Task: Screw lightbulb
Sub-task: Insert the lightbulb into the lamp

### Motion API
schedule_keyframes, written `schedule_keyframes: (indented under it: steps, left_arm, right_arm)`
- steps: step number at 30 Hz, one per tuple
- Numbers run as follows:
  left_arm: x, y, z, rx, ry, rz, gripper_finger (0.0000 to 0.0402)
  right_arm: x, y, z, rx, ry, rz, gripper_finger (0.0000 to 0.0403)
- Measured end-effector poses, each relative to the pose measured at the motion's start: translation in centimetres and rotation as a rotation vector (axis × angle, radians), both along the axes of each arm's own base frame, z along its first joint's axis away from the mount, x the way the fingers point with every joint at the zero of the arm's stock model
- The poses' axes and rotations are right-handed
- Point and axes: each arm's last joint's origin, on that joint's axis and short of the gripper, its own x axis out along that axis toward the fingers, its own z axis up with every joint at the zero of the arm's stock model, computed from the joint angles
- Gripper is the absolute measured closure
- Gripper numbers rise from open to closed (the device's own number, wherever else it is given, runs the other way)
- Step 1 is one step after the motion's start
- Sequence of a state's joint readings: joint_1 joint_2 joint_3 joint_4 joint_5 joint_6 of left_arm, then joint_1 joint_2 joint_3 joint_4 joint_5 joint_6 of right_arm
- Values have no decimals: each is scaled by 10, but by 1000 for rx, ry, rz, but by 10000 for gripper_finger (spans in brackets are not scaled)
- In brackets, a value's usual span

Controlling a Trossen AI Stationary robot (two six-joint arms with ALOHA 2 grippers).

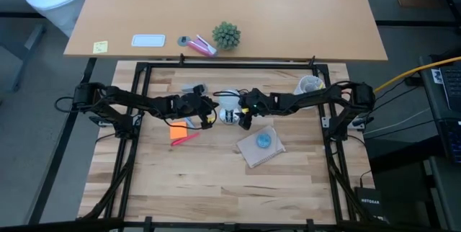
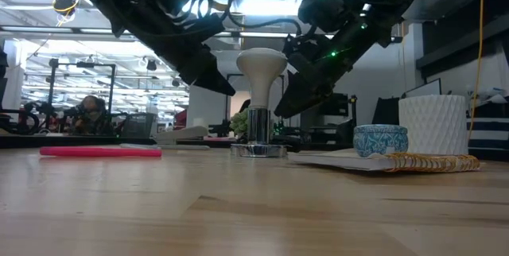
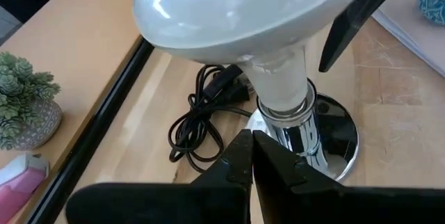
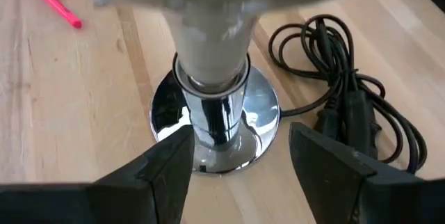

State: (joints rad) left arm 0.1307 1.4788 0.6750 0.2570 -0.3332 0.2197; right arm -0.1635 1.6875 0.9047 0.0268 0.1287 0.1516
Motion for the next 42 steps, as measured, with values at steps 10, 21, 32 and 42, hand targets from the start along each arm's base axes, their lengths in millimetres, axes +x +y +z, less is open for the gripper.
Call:
schedule_keyframes:
  steps: [10,21,32,42]
  left_arm:
    - [-7,-1,-10,-40,111,23,400]
    - [-4,0,-6,-33,60,21,401]
    - [-4,0,-6,-36,59,25,396]
    - [-11,-1,-15,-34,182,14,391]
  right_arm:
    - [-9,1,1,3,78,-12,167]
    - [-20,0,24,-60,56,-71,167]
    - [-20,0,24,-59,57,-70,167]
    - [-20,0,24,-59,57,-69,167]
